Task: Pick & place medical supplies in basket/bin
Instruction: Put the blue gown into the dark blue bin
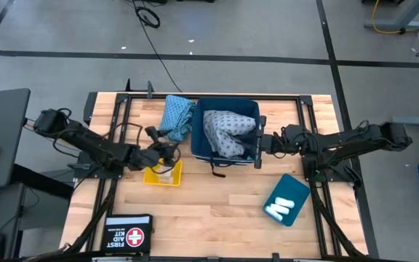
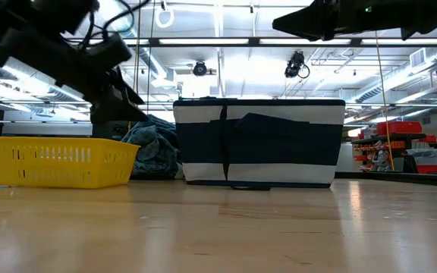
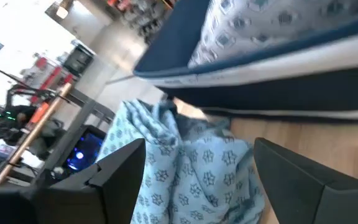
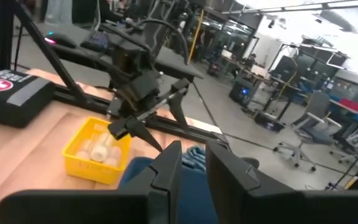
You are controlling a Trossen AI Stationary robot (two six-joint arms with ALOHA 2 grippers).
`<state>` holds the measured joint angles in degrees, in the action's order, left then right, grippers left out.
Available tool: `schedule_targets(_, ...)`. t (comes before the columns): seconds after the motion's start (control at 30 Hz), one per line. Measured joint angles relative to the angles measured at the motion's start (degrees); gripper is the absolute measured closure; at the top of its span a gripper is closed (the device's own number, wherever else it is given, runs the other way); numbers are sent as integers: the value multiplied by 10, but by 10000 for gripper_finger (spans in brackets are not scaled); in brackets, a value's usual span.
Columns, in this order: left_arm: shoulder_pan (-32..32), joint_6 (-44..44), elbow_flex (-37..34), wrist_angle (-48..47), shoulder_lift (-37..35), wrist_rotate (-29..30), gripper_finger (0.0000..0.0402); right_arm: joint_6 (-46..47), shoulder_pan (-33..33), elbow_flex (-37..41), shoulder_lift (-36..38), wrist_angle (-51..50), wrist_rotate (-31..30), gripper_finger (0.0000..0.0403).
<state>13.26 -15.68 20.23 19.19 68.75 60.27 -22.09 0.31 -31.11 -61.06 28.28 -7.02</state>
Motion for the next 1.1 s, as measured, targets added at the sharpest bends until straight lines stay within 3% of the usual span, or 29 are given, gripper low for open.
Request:
schedule_targets(0.3,-86,3,4,-41,20,-52,112,-35,22,0,0,-14,-61,321)
schedule_targets(0.53,-145,16,4,-38,64,-94,112,-44,22,0,0,-15,-64,321)
schedule_targets(0.8,-191,-21,4,35,124,-114,116,-43,22,0,0,-23,-63,321)
schedule_targets(0.97,-206,-23,4,70,151,-138,146,-43,22,0,0,-23,-62,321)
schedule_targets(1.1,-208,-23,4,80,163,-135,202,-41,22,0,0,-25,-61,321)
